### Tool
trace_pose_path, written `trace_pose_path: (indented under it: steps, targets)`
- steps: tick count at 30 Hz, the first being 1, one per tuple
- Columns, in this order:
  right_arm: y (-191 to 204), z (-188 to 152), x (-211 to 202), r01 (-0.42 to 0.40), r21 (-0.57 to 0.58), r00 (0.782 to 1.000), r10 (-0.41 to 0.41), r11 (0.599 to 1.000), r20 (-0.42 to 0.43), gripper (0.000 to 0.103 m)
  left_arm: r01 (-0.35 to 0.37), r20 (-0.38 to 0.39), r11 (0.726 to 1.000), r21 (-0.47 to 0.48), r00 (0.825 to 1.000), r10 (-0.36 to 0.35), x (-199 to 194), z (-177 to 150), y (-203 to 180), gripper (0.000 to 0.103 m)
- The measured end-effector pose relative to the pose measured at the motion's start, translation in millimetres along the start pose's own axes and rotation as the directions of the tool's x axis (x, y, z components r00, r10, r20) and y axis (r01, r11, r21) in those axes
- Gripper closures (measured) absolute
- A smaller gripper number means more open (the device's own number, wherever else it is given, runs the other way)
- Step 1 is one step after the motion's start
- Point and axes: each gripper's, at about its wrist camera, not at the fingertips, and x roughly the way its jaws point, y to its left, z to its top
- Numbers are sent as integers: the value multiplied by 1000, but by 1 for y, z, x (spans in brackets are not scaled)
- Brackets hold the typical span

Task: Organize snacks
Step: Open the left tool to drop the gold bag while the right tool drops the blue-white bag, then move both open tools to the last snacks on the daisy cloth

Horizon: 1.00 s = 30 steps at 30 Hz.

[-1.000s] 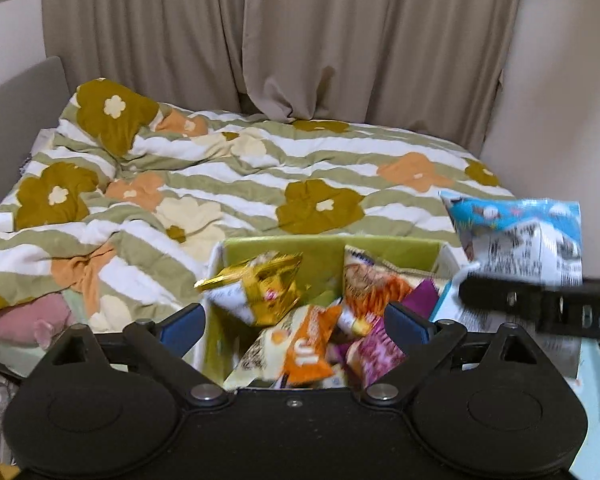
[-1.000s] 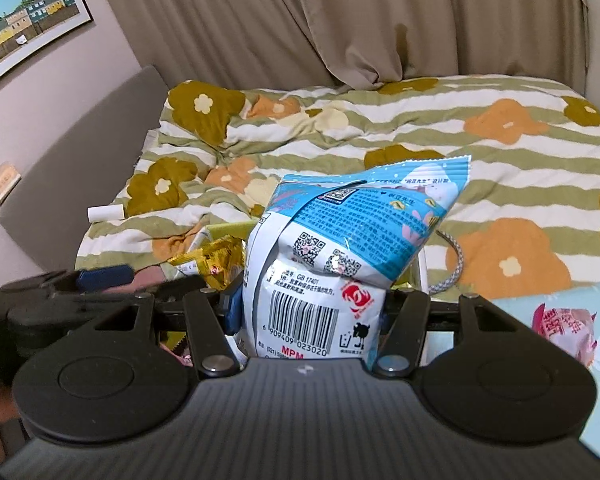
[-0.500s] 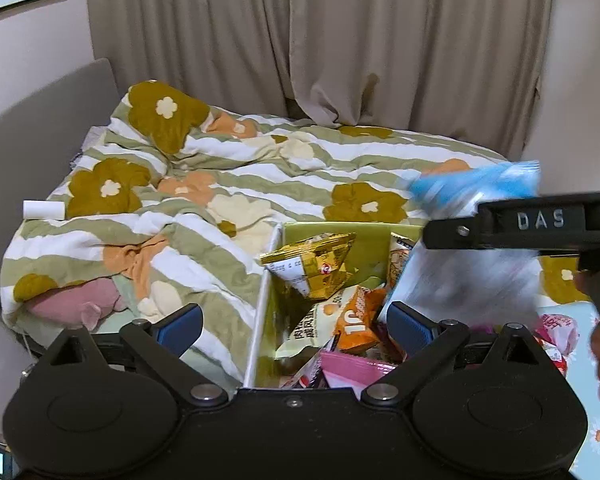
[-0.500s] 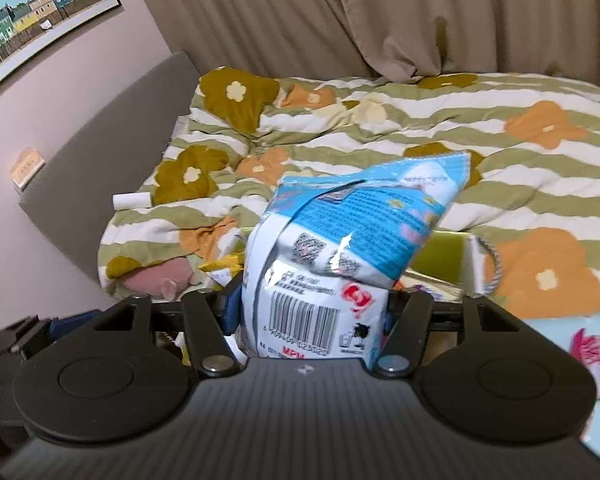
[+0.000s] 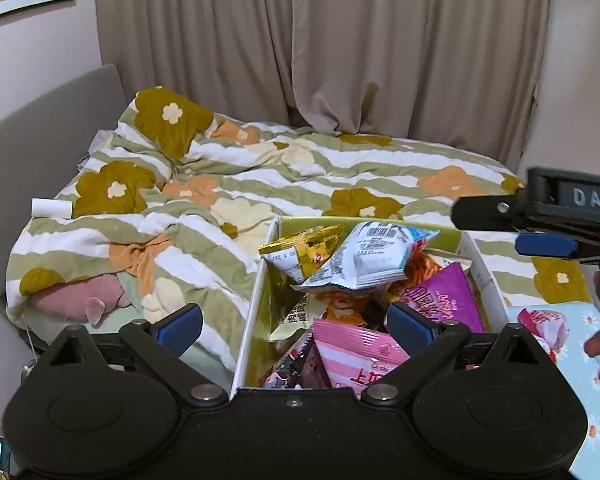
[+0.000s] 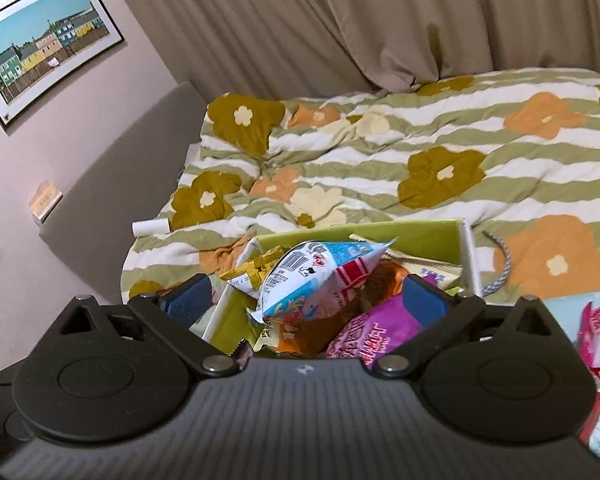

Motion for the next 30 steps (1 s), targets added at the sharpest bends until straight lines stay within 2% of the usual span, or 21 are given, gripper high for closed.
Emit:
trace_pose_path:
  steps: [8,17,20,24,30]
  targets:
    - [-4,-9,-48,53,9,996,-54,999,65,0,53,37,999,-6,998,-53,-23,-4,-2,2]
    - [-33,-29,-112,180,67,974,-187,981,124,0,119,51,993,7,992,-119,-43,-14,-30,2]
    - [-53,-33,-129,198,90,969,-209,976,134,0,114,63,993,27,991,-115,-50,-19,-50,2]
    - [-87,-38,-149,201,108,967,-215,974,140,0,127,64,992,8,990,-127,-54,-27,-81,2]
    - [-146,-37,-167,196,70,974,-202,978,104,0,107,44,994,8,993,-107,-51,-37,-154,2]
